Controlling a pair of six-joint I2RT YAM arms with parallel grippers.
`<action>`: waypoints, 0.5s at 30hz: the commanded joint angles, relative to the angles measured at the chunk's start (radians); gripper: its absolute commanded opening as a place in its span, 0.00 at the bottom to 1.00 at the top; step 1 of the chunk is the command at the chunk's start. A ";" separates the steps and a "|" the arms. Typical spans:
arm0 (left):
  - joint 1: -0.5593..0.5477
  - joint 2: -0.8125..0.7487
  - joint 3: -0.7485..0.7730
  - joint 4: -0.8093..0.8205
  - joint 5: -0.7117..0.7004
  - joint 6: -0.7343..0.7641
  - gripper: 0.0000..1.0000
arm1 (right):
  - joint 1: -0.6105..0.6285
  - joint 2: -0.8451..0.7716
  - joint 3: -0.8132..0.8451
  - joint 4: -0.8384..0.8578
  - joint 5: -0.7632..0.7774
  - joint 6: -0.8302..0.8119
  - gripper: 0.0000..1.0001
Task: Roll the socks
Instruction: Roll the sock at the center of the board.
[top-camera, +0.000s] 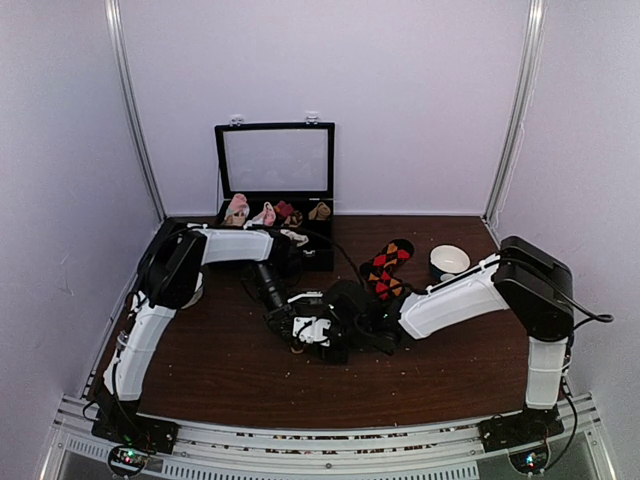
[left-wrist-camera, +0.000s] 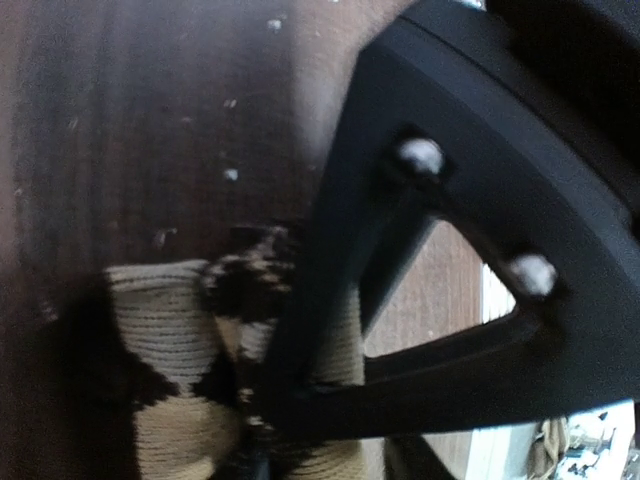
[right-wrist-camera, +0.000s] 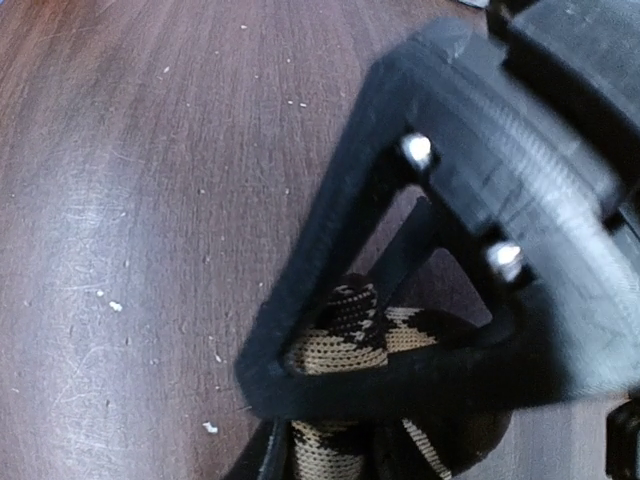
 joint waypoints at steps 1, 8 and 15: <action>0.003 -0.029 -0.067 0.073 -0.081 0.009 0.46 | -0.021 0.088 0.009 -0.122 -0.021 0.020 0.24; 0.061 -0.260 -0.211 0.280 -0.081 -0.076 0.58 | -0.034 0.096 -0.040 -0.151 -0.048 0.071 0.09; 0.098 -0.498 -0.434 0.591 -0.137 -0.159 0.58 | -0.053 0.126 0.006 -0.233 -0.128 0.198 0.05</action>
